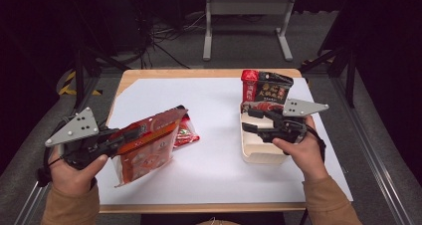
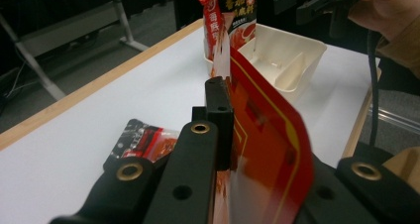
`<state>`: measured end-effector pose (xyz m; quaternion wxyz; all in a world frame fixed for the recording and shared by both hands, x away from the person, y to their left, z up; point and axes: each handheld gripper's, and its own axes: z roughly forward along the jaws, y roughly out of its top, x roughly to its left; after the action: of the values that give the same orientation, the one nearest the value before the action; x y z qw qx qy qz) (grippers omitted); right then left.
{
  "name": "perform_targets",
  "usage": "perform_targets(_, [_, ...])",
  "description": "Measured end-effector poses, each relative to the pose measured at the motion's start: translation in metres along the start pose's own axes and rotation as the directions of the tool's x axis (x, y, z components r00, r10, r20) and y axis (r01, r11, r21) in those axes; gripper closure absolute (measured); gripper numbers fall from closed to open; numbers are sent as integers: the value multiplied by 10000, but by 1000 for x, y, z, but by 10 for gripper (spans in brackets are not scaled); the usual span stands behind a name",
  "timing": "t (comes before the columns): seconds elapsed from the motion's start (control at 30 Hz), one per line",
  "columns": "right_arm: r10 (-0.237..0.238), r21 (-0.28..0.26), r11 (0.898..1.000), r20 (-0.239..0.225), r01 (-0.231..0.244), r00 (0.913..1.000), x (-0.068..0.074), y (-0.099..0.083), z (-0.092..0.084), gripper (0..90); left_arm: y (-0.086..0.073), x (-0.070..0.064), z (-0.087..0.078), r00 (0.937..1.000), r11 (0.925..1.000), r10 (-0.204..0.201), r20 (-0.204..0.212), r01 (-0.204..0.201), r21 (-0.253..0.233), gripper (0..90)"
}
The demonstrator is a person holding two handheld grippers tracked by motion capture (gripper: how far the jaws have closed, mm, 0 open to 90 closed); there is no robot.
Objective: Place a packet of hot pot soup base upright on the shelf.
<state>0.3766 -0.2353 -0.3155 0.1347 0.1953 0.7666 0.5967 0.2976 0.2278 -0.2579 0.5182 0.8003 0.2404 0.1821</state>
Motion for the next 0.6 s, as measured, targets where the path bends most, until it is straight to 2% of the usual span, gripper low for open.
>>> perform_targets(0.07, [-136, -8, 9999, -97, 136, 9999, 2, 3, 5, 454, 2, -1, 5, 9999, 9999, 13, 111, -12, -110, 900])
perform_targets(0.2, [-342, 48, 9994, -315, 344, 9989, 6, 12, 14, 440, 8, -3, 16, 9980, 9995, 67, 623, -47, -327, 900])
perform_targets(0.23, [-387, 65, 9992, -357, 390, 9986, 7, 14, 16, 435, 8, -3, 16, 9980, 9995, 67, 623, -47, -327, 900])
perform_targets(0.27, [-430, 67, 9990, -420, 433, 9982, 9, 16, 17, 431, 13, -4, 21, 9964, 9992, 166, 831, -136, -371, 900])
perform_targets(0.6, [-600, 195, 9979, -824, 618, 9948, 16, 26, 30, 346, 26, -12, 44, 9865, 9969, 547, 1544, -451, -652, 900])
